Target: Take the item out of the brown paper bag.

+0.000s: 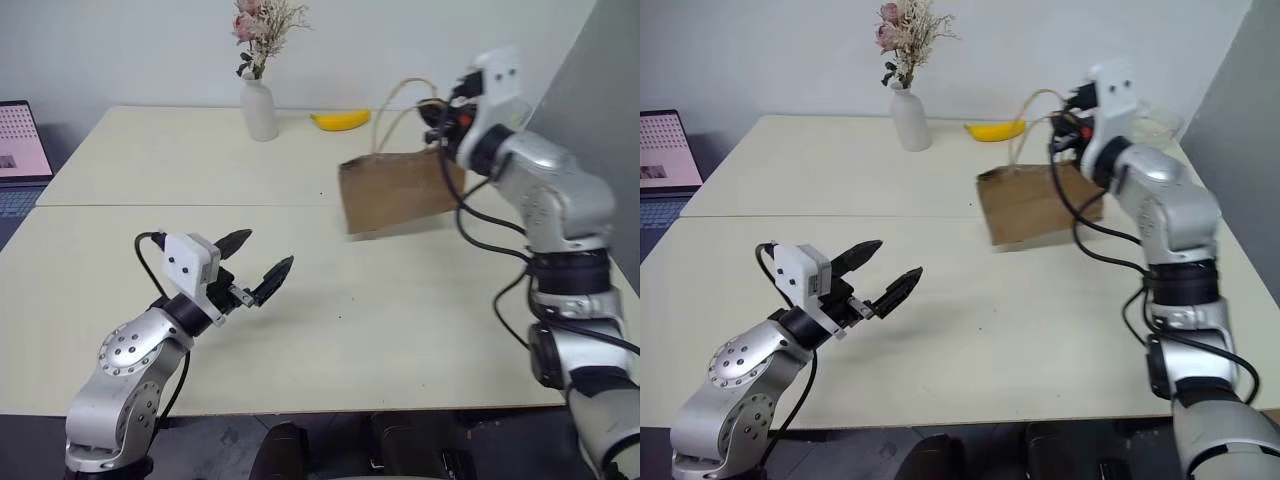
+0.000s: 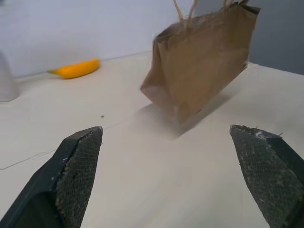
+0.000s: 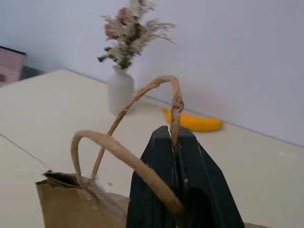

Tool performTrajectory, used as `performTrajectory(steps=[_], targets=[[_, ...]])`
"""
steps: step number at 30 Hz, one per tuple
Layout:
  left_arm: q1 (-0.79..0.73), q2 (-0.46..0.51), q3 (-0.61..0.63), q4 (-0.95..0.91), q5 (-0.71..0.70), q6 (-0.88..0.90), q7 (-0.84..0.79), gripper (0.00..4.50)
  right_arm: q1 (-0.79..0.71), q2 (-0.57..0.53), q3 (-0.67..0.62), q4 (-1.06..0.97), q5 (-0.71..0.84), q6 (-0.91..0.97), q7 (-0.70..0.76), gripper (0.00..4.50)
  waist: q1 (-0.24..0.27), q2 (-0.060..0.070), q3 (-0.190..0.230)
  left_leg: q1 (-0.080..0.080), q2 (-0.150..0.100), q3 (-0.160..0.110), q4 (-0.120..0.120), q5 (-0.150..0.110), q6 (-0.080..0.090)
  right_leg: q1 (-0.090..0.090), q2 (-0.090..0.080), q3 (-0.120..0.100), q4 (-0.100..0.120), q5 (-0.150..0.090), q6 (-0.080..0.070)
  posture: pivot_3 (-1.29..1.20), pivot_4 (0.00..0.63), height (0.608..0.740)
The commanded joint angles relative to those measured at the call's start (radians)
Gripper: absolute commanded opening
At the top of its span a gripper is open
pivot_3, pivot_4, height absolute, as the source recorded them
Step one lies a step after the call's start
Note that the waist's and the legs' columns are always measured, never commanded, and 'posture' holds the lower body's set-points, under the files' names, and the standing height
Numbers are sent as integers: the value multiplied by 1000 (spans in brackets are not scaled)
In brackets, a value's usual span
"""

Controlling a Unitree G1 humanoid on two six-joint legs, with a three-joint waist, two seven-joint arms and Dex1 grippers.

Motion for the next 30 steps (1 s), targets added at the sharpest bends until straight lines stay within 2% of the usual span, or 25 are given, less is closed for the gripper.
performTrajectory(steps=[1,5,10,19,25,30], targets=[[31,-2,46,-58,13,-38,26,4500,-69,77,14,71,-27,-83,14,22,3,0,0,-1,0,0,0,0,0,0,0,-1,0,0,-1,0,150,740],[71,-5,73,-61,25,-59,44,4500,-52,153,35,92,-60,-110,20,22,5,0,0,-3,0,-1,0,0,0,-1,-1,-2,-1,3,-5,0,150,740],[113,-4,92,-64,34,-81,54,4500,36,197,39,-40,-54,-40,1,22,6,-1,0,-7,-1,-2,1,0,0,-3,-3,-3,-2,3,-5,0,150,740],[71,27,67,-30,39,-83,25,4500,178,203,37,-316,-30,161,-48,22,2,-1,0,-13,0,-1,1,0,0,-14,-1,-2,5,3,-5,0,150,740],[21,39,37,-9,36,-73,4,4500,201,185,51,-341,-46,188,-41,22,1,-1,-1,-13,0,0,2,0,0,-14,-1,-1,4,3,-4,0,150,740],[-1,37,13,-5,34,-66,-7,4500,204,130,75,-301,-90,127,-2,22,1,-1,-1,-13,0,0,2,0,0,-14,-1,-1,4,3,-4,0,150,740]])
